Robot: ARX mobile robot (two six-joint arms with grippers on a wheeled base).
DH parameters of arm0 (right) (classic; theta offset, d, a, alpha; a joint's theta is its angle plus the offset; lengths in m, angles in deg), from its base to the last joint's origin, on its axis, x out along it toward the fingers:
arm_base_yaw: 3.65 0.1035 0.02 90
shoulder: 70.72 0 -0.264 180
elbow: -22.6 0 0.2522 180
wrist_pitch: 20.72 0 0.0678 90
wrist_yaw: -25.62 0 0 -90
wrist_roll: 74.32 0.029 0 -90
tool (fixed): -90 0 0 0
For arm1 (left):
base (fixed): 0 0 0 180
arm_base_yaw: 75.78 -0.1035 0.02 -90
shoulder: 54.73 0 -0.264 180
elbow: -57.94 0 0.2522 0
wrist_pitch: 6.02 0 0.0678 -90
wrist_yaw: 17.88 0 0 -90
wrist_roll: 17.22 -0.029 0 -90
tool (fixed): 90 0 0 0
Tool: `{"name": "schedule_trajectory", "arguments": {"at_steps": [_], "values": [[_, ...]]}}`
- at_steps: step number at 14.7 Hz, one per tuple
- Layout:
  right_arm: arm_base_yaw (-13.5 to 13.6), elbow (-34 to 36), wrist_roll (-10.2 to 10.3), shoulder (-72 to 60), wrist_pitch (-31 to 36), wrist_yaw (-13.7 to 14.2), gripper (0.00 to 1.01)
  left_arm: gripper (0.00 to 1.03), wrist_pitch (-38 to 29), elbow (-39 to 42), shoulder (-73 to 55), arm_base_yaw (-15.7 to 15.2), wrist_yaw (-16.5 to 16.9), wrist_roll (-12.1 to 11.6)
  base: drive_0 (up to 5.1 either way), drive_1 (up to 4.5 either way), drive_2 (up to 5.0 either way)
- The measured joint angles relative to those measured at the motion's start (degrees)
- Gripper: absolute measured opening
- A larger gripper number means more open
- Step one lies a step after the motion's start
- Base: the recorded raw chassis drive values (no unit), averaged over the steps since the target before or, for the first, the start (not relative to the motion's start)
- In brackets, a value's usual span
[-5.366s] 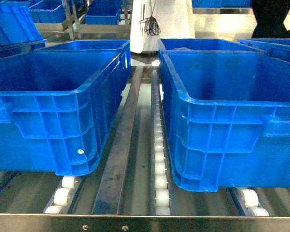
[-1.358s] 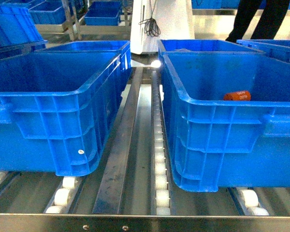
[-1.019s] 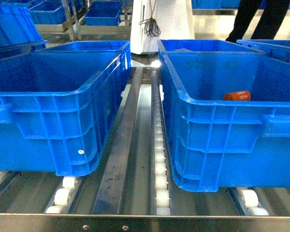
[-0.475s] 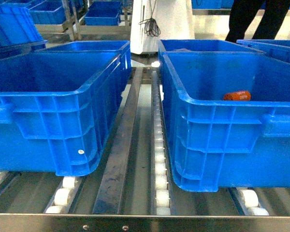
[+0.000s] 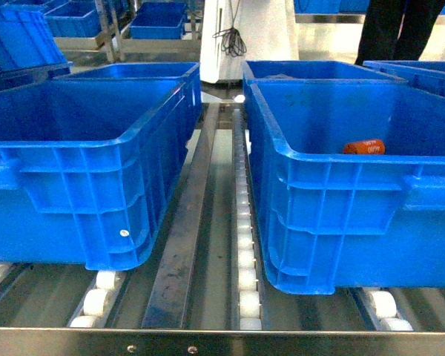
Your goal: Sort blue parts and orange caps into right shelf containers
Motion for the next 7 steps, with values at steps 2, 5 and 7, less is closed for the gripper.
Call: {"name": "schedule_trajectory", "arguments": {"at_steps": [2,5,7], "values": [[0.00,0.00,0.00,0.00,0.00,0.00,0.98,0.98,0.00,0.00,0.00,0.00,0.00,0.00,0.0,0.00,0.0],[0.00,0.00,0.00,0.00,0.00,0.00,0.98,0.98,0.00,0.00,0.00,0.00,0.02,0.00,0.0,0.00,0.0],[0.00,0.00,0.00,0.00,0.00,0.00,0.98,0.98,0.00,0.00,0.00,0.00,0.02,0.00,0.0,0.00,0.0]]}}
